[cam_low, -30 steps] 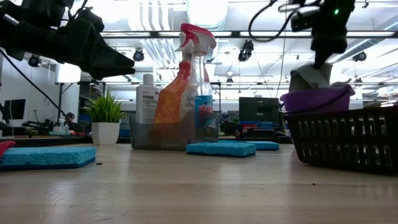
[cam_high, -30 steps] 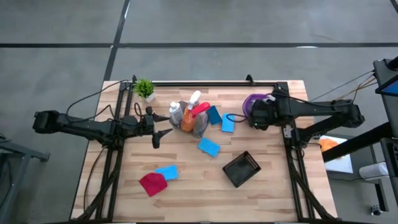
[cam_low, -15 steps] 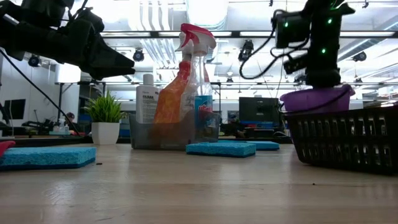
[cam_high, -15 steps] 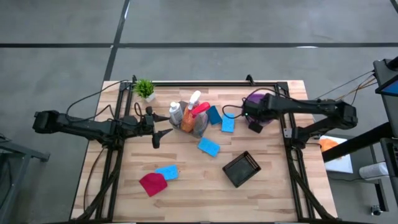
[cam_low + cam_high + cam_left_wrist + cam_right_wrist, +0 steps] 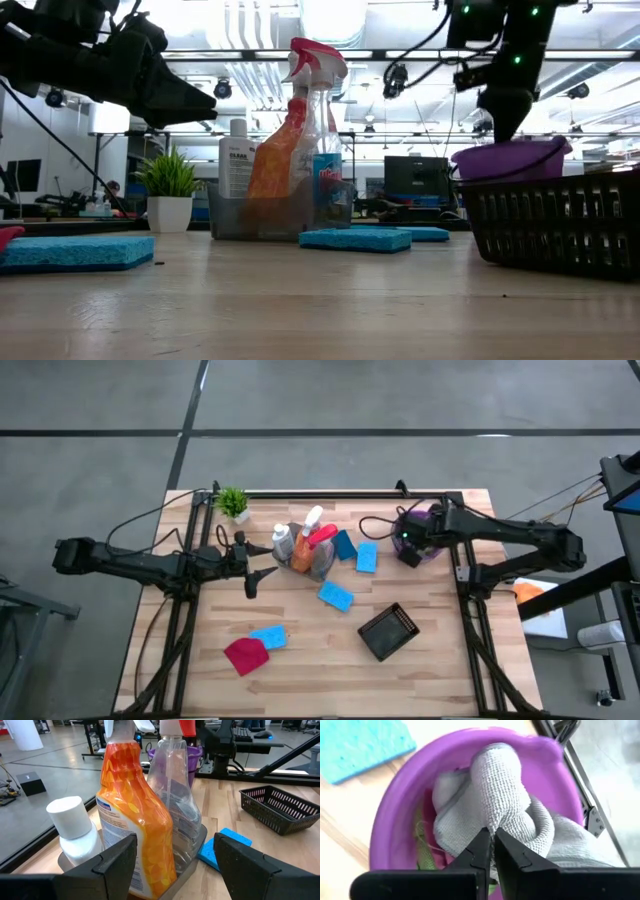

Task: Pick & Place Kitchen Items
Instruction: Put the gray microfiber towel into the purple bucket, then put the red microfiber towel into the purple bucket

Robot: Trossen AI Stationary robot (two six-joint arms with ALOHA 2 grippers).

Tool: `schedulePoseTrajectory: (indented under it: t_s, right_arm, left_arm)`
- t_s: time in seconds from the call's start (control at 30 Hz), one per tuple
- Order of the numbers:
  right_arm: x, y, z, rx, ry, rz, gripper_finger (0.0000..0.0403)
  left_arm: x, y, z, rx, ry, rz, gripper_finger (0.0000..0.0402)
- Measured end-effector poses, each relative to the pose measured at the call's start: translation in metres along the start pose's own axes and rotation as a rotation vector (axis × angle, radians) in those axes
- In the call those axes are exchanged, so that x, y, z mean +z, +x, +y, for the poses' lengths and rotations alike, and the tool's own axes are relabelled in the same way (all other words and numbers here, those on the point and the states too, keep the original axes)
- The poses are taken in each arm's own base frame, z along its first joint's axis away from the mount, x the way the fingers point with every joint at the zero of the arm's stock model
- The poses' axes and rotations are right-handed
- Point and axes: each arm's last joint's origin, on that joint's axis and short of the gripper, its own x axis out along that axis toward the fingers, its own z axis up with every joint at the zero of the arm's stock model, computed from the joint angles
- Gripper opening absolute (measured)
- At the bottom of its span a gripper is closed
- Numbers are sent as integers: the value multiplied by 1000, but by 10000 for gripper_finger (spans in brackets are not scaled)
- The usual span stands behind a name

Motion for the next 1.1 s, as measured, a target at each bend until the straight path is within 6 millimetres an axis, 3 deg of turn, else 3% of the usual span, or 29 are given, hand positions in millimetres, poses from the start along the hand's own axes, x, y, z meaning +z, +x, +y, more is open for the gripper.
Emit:
schedulePoseTrajectory:
  t_s: [0.13,0.4,0.53,0.83,0.93,1.1]
  right_arm:
    - [-2,-8,-4,21,24,-33,70]
    - [-3,-12,-7,31,13,-53,230]
    - [1,-25,-5,86,13,-192,281]
    - [8,-66,38,497,-47,-808,302]
    - [3,-70,58,577,-89,-941,302]
    - [-5,-66,90,612,-156,-1010,302]
  left_arm:
    - [0,0,0,0,0,0,264]
    - [0,0,0,0,0,0,264]
    - [0,0,0,0,0,1,264]
    - [6,0,-4,-69,-62,118,264]
    - [11,-3,-11,-110,-80,213,264]
    - [26,-16,-31,-202,-85,364,264]
